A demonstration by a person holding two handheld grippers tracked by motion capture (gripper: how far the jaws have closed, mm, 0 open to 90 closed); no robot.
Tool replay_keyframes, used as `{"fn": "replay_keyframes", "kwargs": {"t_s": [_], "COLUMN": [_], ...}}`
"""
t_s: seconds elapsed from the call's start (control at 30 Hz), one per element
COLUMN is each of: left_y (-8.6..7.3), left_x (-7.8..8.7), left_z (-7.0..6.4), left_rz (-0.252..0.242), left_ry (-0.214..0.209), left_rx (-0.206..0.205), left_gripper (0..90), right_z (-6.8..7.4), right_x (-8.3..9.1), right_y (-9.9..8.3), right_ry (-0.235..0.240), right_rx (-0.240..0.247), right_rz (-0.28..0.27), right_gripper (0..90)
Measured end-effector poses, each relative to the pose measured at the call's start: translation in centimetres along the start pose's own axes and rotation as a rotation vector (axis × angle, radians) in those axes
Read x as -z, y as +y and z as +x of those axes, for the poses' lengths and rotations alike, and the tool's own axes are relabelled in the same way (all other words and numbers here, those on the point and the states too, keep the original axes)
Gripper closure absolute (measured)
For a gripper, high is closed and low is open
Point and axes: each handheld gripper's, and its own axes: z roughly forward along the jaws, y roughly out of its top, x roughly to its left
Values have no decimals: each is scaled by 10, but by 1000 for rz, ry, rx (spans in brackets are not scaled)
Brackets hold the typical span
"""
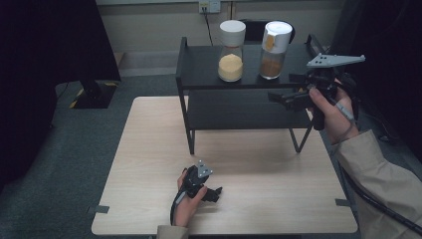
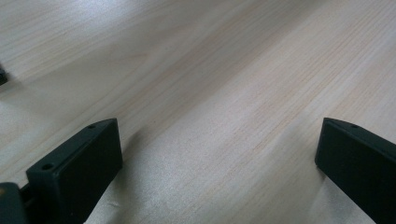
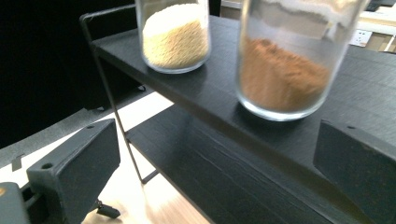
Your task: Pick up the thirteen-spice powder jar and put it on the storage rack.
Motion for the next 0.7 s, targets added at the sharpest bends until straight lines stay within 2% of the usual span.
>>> {"fn": "replay_keyframes", "kwargs": {"t_s": [0.7], "left_y": [0], "left_x": [0], "left_z": [0], "left_rz": [-1], "left_ry": [0], "left_rx": [1], "left_gripper": [0], "right_z": [12], "right_x": [-11], "right_y": [-50], "right_ry": [79], "right_rx": [1], "right_rz": [0], "right_gripper": [0]}}
